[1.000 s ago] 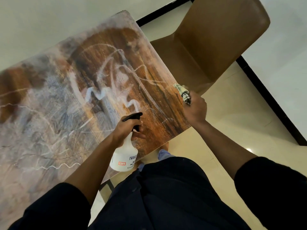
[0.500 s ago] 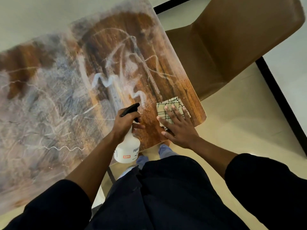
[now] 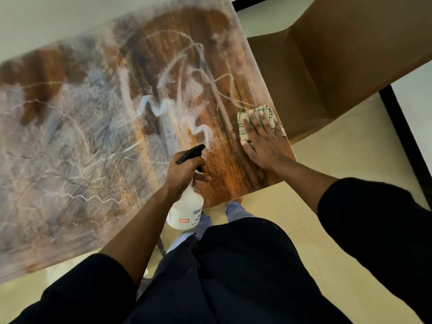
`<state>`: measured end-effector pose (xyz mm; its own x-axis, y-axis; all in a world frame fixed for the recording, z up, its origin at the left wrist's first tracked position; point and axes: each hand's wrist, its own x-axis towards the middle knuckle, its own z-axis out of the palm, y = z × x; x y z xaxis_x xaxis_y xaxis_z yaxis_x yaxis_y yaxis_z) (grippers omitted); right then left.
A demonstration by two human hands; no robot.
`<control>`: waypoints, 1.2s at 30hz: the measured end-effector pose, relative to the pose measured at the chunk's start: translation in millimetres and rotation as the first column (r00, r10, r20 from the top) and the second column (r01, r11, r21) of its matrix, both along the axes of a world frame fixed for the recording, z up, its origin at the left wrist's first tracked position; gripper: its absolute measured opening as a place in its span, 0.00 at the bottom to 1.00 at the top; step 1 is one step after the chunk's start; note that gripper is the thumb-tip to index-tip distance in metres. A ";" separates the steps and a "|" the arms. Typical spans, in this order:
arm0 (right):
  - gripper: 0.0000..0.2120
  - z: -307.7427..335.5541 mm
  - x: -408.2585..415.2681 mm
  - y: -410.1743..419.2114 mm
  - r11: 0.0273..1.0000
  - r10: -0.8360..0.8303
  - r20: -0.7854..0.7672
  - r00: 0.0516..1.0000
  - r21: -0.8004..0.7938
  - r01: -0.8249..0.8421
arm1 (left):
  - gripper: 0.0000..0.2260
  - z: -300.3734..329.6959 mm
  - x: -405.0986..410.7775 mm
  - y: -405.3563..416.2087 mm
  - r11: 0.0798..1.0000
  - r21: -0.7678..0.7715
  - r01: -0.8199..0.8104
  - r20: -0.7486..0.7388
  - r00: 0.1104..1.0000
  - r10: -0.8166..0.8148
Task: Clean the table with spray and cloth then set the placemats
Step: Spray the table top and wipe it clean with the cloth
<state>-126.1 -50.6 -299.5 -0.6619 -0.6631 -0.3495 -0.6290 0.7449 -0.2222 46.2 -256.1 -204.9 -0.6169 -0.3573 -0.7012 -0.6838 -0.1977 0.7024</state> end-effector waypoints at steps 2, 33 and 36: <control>0.32 -3.1 -0.9 -7.5 1.000 -0.013 0.005 1.000 -0.006 0.013 | 0.21 0.0 -3.6 1.9 1.000 0.006 -0.011 0.001 1.000 0.011; 0.29 -6.6 -44.1 -14.9 1.000 0.026 -0.006 1.000 -0.010 -0.026 | 0.05 -0.4 -38.6 18.0 0.999 0.019 -0.049 -0.007 0.999 0.049; 0.29 -4.4 8.1 33.2 1.000 0.028 -0.052 0.998 -0.011 -0.029 | 0.05 0.4 -43.8 12.4 1.000 0.021 -0.020 -0.034 0.999 0.021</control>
